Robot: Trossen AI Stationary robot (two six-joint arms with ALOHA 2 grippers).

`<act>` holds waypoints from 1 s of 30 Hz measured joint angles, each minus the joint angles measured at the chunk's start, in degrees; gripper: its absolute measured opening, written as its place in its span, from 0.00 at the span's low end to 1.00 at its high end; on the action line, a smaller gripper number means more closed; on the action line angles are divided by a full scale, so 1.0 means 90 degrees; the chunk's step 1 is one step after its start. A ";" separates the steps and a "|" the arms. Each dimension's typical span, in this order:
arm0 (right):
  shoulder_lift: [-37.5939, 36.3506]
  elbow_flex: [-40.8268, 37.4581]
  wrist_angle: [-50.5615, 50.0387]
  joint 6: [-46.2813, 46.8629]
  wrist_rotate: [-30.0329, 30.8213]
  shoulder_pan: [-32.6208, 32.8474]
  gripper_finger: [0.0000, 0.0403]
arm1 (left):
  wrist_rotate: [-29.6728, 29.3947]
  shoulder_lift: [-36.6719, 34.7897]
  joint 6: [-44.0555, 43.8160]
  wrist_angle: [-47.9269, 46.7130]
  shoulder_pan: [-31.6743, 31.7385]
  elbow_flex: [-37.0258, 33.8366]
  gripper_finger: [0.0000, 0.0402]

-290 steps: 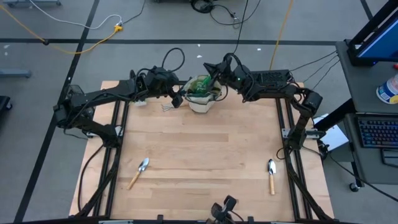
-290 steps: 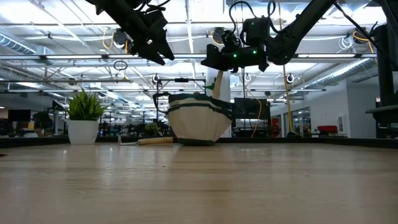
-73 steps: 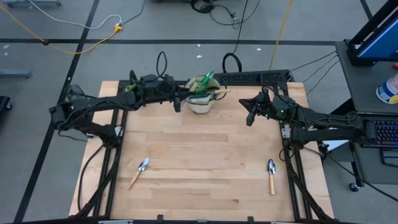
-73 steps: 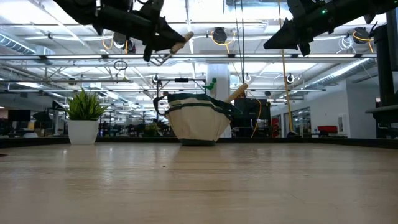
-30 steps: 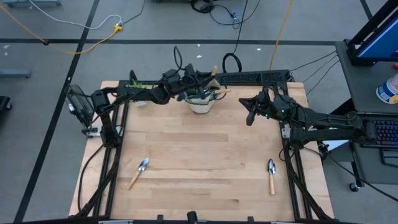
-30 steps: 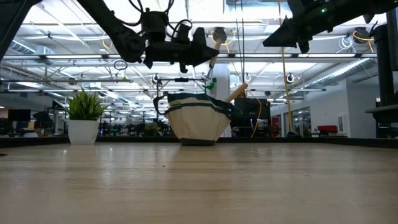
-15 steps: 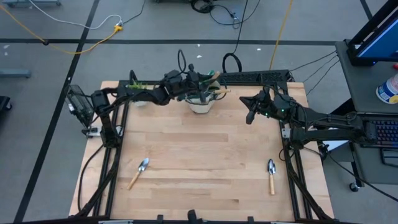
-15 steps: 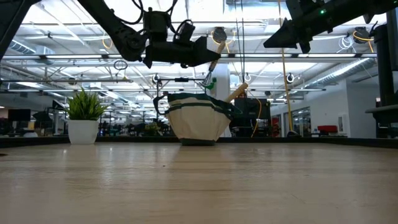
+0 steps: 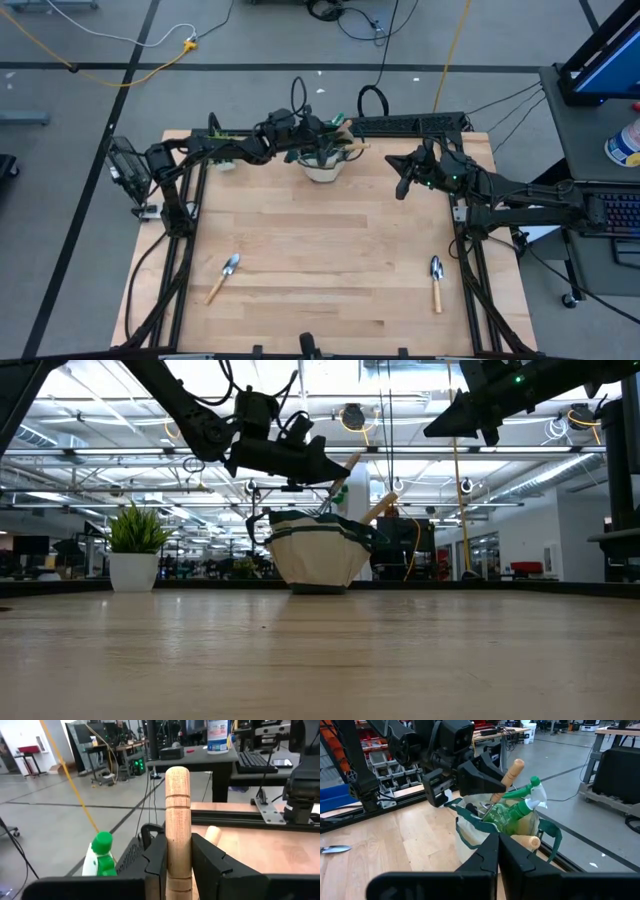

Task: Pick & Place Garden tools in Gardening bag
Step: Put the brown hand rake into the green gardening bag

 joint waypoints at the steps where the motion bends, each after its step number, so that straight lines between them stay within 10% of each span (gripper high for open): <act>1: 0.0000 0.0000 -0.0001 0.0000 -0.0001 0.0000 0.00 | 0.0001 0.0000 0.0010 0.0006 0.0013 0.0000 0.16; 30: 0.0000 0.0000 -0.0004 -0.0049 -0.0001 -0.0001 0.00 | -0.0199 -0.0152 -0.0175 -0.1690 0.0189 0.0004 0.16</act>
